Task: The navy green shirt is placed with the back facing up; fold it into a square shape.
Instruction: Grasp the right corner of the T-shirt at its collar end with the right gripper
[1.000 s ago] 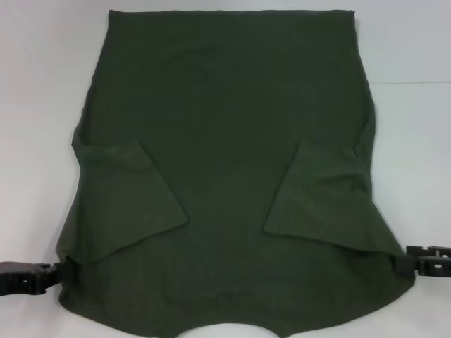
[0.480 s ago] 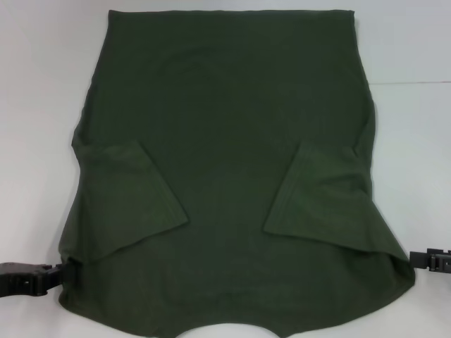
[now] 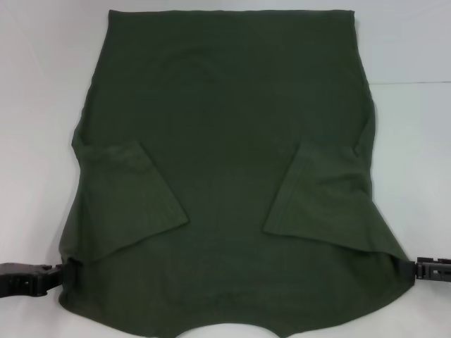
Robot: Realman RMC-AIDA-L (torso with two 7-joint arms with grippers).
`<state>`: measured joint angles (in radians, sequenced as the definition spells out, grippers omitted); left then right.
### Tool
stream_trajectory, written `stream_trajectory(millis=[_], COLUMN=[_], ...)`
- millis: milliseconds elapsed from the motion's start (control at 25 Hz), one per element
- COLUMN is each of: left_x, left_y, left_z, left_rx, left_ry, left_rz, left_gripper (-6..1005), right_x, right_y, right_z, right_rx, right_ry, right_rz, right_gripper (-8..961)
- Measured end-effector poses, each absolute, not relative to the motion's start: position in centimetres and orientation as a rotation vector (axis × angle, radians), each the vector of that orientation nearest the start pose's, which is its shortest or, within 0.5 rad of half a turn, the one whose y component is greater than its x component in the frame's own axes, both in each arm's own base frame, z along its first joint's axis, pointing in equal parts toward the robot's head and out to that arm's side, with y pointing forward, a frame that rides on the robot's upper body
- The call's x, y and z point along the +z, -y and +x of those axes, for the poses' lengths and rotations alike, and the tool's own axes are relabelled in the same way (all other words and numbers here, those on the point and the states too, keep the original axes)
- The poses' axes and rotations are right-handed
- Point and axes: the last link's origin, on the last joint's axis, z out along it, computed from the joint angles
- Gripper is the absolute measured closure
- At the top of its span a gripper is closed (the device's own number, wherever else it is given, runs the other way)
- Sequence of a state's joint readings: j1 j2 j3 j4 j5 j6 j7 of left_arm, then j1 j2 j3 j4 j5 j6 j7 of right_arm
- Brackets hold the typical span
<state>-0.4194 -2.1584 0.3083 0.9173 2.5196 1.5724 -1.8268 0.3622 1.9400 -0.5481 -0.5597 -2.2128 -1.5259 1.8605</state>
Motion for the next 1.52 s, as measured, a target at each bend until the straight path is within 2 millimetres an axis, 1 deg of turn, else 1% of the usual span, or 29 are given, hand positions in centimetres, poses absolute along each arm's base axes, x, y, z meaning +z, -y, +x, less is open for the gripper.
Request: stream_trajectory(millis=[640, 1200, 1360, 1520], left_x=[3.2, 3.0, 3.0, 3.0], left_y=[-27.7, -27.7, -27.6, -27.6], left_z=[-35.1, -35.2, -35.3, -35.3], left_rx=[-0.333, -0.333, -0.333, -0.333], left_ry=[1.419, 1.424, 1.424, 1.426], left_rz=[-2.332, -2.333, -2.332, -2.331], left_gripper=[977, 976, 976, 978], right_x=[2.6, 1.8, 1.5, 1.7], right_y=[-27.5, -27.5, -27.5, -27.5], right_z=[36.4, 34.3, 34.3, 34.5], right_rx=[0.476, 0.541, 0.525, 0.516], right_ry=[-1.58, -1.573, -1.584, -1.591], right_rz=[-2.365, -2.479, -2.482, -2.476], right_gripper=[83, 128, 141, 154])
